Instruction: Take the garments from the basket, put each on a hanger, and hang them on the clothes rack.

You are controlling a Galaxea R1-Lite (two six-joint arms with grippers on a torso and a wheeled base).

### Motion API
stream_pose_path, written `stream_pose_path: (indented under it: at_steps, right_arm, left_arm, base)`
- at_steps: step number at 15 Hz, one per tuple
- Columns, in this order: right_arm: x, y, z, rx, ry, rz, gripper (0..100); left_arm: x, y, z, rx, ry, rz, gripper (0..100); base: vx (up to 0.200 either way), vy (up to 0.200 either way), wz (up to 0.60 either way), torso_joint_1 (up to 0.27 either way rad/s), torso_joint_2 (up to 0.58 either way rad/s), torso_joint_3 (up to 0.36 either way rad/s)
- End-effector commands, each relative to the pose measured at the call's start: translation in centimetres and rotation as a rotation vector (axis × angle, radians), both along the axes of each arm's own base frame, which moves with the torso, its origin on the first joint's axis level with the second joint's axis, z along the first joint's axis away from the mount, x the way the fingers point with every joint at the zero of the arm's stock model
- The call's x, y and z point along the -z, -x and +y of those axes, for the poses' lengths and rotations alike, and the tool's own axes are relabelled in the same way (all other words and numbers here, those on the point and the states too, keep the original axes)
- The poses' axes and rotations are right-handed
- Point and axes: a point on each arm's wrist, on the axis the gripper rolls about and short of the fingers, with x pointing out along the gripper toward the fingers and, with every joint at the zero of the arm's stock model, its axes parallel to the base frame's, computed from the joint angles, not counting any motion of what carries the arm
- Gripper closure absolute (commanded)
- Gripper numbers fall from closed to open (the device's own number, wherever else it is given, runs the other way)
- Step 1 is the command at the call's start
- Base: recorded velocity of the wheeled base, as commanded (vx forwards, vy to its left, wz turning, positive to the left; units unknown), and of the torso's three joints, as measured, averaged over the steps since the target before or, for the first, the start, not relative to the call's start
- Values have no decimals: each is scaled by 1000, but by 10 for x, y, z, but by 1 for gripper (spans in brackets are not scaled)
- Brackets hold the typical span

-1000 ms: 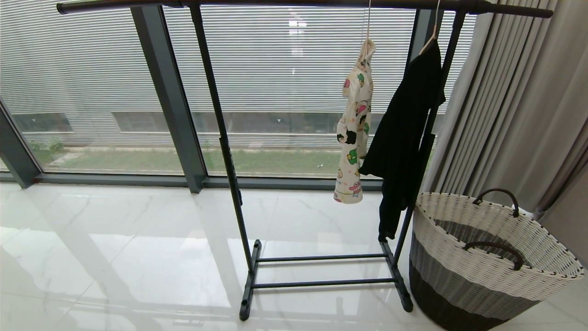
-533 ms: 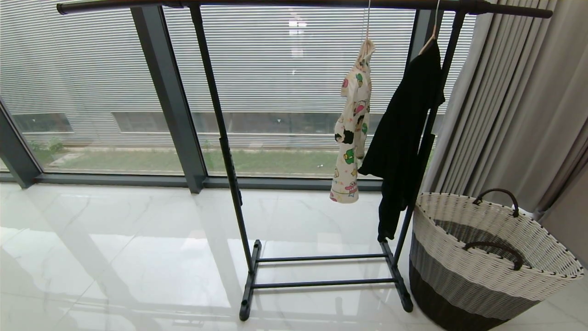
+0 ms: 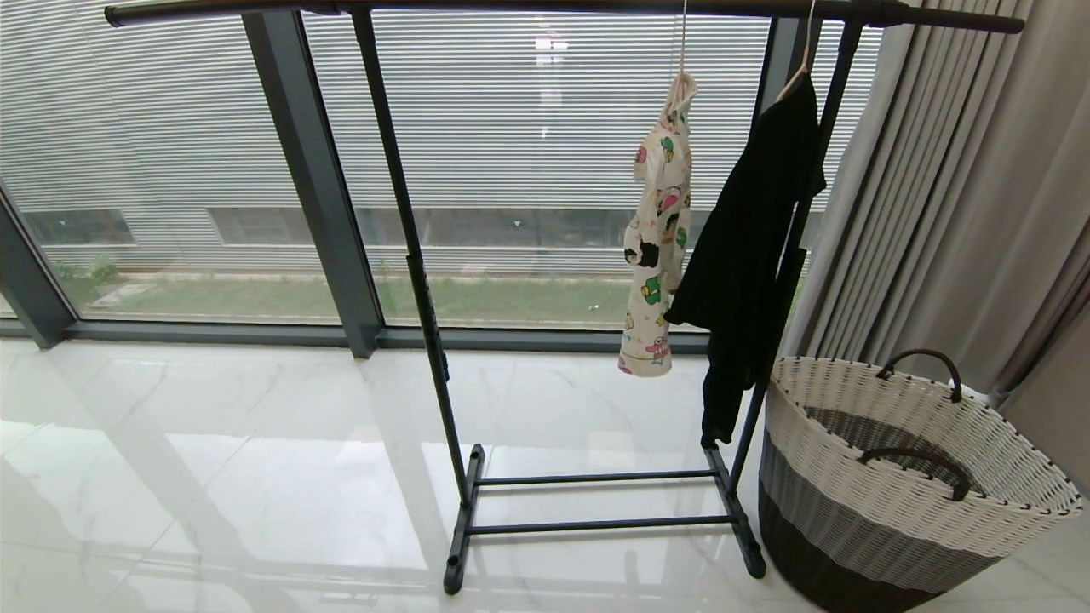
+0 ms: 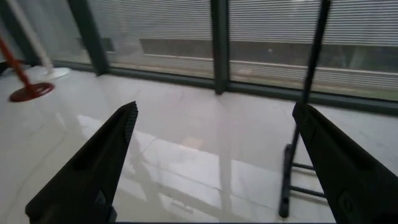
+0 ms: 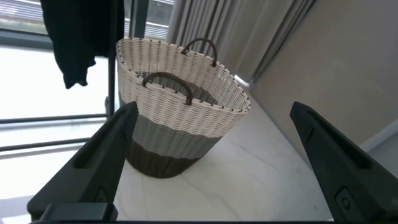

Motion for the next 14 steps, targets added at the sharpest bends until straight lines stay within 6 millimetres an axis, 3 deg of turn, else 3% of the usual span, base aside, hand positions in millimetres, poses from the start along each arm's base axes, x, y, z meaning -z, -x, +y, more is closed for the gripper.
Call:
stream_pose_path:
  at_steps: [1, 4, 7, 10, 13, 14]
  right_arm:
    - [0, 0, 0, -5, -7, 3, 0]
    - [0, -1, 2, -69, -42, -9, 0]
    - [0, -1, 5, -224, -101, -11, 0]
    - [3, -1, 7, -294, -62, 22, 0]
    - [1, -1, 4, -170, -39, 10, 0]
    - [1, -1, 3, -141, -44, 8, 0]
  left_arm:
    - [0, 0, 0, 10, 71, 0, 0]
    - [1, 2, 5, -251, 158, -33, 0]
    - [1, 2, 7, -311, 207, -52, 0]
    - [2, 1, 3, -125, 178, -25, 0]
    - [3, 0, -2, 83, 169, 8, 0]
    - [4, 0, -2, 81, 160, 15, 0]
  base:
    - [0, 0, 0, 0, 0, 0]
    - [0, 0, 0, 0, 0, 0]
    - [0, 0, 0, 0, 0, 0]
    - [0, 0, 0, 0, 0, 0]
    - [0, 0, 0, 0, 0, 0]
    - [0, 0, 0, 0, 0, 0]
